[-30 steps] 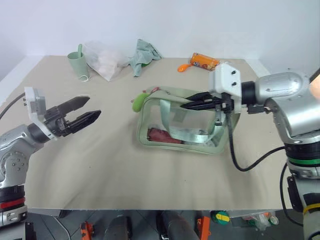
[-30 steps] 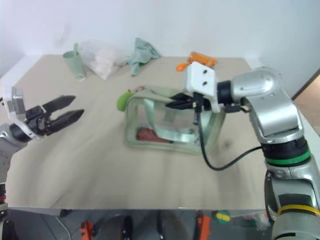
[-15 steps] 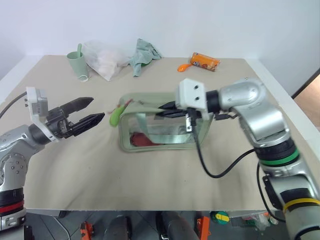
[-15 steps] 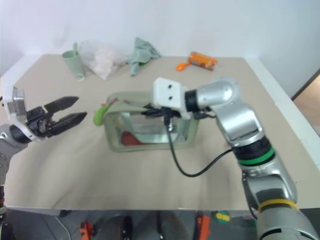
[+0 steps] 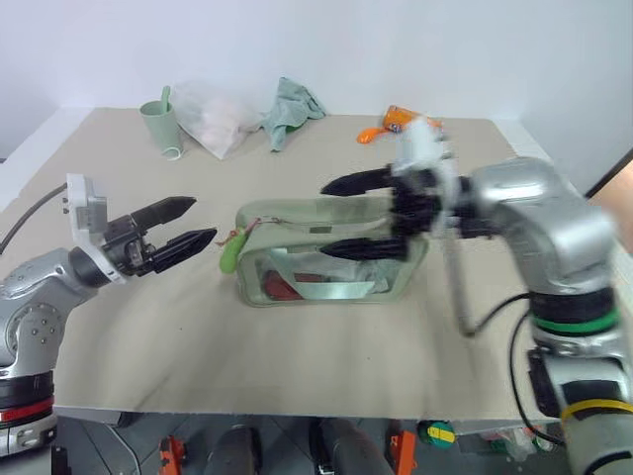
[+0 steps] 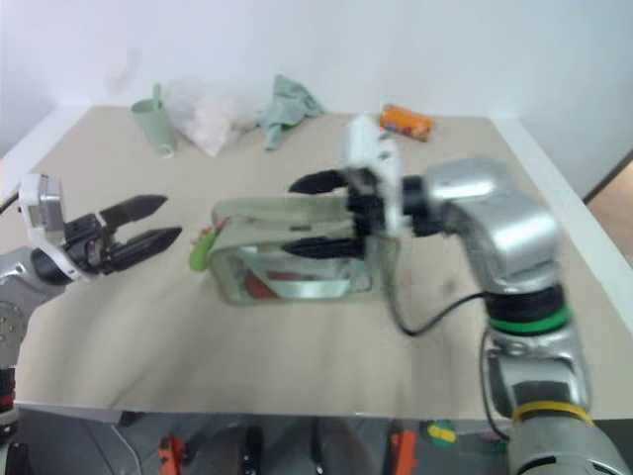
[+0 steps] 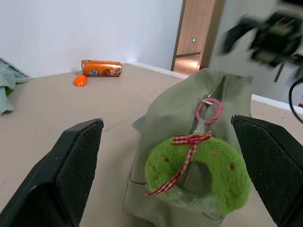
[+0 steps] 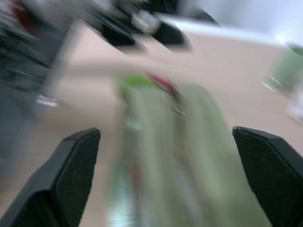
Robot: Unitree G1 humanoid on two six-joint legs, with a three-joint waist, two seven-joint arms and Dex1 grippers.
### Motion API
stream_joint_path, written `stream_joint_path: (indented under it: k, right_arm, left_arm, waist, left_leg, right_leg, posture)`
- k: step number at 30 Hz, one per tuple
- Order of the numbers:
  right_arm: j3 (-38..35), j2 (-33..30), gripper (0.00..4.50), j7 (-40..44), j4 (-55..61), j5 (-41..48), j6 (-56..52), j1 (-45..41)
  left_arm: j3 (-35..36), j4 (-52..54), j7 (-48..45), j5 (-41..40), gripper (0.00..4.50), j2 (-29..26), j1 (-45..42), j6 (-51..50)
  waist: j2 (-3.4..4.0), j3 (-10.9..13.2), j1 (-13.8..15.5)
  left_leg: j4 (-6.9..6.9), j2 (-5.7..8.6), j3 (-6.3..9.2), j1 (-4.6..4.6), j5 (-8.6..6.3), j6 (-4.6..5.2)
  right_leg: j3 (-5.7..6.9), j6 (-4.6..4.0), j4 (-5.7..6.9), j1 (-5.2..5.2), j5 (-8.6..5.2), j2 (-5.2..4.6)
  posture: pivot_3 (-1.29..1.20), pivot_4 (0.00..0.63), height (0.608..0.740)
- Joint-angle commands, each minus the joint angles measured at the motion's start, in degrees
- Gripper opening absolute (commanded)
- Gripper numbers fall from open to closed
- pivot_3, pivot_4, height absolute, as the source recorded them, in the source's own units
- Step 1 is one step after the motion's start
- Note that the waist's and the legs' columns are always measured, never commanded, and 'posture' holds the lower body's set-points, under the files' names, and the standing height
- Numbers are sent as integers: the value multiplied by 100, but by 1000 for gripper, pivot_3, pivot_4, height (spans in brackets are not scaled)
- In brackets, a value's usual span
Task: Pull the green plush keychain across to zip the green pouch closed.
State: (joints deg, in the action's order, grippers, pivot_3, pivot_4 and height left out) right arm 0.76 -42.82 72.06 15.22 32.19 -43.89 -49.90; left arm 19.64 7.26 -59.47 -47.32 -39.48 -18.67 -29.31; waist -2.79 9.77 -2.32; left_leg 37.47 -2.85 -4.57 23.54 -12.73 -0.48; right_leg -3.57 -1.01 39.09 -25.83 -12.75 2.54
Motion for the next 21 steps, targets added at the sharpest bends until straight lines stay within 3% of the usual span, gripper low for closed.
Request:
stream_joint_path:
  k: [1,4,9,21]
  right_arm:
    - [-389,-644,4492,52,-226,-154,160,283]
    - [-564,-1238,4492,38,-619,-473,558,682]
    - [-900,-1652,4492,-153,-1105,-655,800,1096]
    - [-490,-1147,4492,-576,-815,-679,770,1487]
  left_arm:
    - [-43,125,-121,-76,4500,-48,-114,-15]
    - [-114,173,-222,-120,4500,-94,-205,-38]
    - [-290,448,-457,-275,4500,-174,-484,-197]
    - [-388,849,-680,-518,4500,-341,-681,-406]
  waist:
    - [-1,0,-3]
    - [-1,0,-8]
    - [1,1,-41]
    - [2,1,-44]
  left_leg:
    - [0,2,-1,-1,0,0]
    - [1,4,1,-1,0,0]
    - [0,-1,-2,-8,3,-1]
    - [-3,-10,2,-17,8,-11]
  right_leg:
    - [-2,0,0,0,0,-1]
    - [-1,0,0,1,0,-1]
    - [-5,4,3,0,5,8]
    - [-2,5,5,7,6,17]
  posture:
    - [0,150,737]
    - [0,150,737]
    - [0,150,737]
    - [0,150,737]
